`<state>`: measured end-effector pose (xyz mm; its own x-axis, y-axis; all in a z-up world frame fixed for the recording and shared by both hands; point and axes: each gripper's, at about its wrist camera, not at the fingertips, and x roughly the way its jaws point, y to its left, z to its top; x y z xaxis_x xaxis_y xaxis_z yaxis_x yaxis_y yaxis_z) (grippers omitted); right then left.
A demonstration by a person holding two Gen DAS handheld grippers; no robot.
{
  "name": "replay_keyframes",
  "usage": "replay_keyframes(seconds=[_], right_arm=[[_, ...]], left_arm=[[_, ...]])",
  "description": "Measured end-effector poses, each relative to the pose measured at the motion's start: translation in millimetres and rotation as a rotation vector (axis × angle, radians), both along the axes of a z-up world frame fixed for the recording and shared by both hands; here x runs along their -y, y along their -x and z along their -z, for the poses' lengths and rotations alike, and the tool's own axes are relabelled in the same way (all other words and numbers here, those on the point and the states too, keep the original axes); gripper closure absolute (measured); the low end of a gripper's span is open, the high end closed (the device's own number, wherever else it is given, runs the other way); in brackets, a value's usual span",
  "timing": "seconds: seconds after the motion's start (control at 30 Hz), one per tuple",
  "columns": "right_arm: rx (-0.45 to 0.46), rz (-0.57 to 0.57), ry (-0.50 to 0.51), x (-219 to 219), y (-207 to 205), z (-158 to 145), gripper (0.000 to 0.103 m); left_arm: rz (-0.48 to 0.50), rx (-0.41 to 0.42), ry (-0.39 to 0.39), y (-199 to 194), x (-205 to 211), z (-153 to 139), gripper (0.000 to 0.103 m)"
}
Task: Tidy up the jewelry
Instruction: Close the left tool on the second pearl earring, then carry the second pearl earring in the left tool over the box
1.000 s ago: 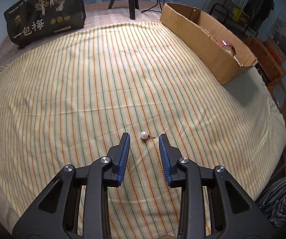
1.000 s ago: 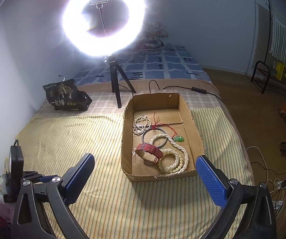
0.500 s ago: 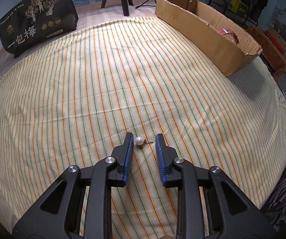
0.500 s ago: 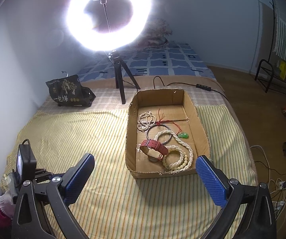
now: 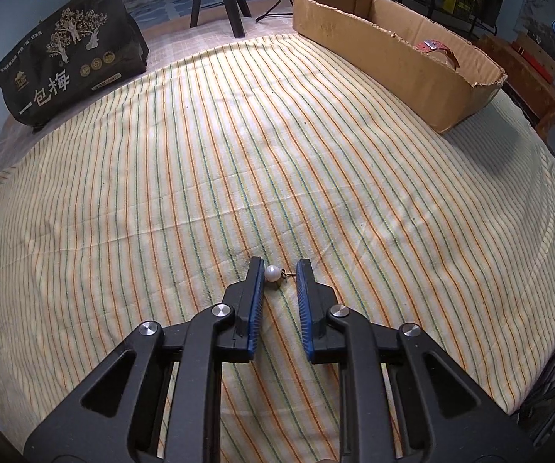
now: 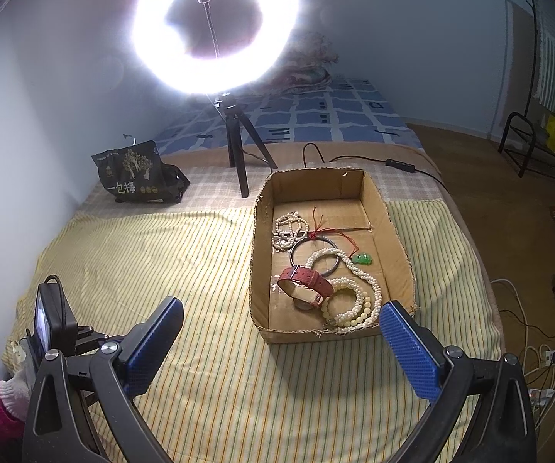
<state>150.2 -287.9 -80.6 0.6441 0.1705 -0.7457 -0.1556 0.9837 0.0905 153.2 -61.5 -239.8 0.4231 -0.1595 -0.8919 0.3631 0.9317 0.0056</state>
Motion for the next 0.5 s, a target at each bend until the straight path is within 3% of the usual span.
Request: replay_keyframes(seconds=[0.27, 0.5], right_arm=[[0.001, -0.001, 0.003, 1.7, 0.6, -0.3, 0.0], [0.0, -0.001, 0.045, 2.4, 3.5, 0.6, 0.0]], left_arm=[[-0.003, 0.026, 0.03, 4.3, 0.5, -13.8, 0.087], [0.009, 0.057, 0.09, -1.0, 12.6, -43.3, 0.087]])
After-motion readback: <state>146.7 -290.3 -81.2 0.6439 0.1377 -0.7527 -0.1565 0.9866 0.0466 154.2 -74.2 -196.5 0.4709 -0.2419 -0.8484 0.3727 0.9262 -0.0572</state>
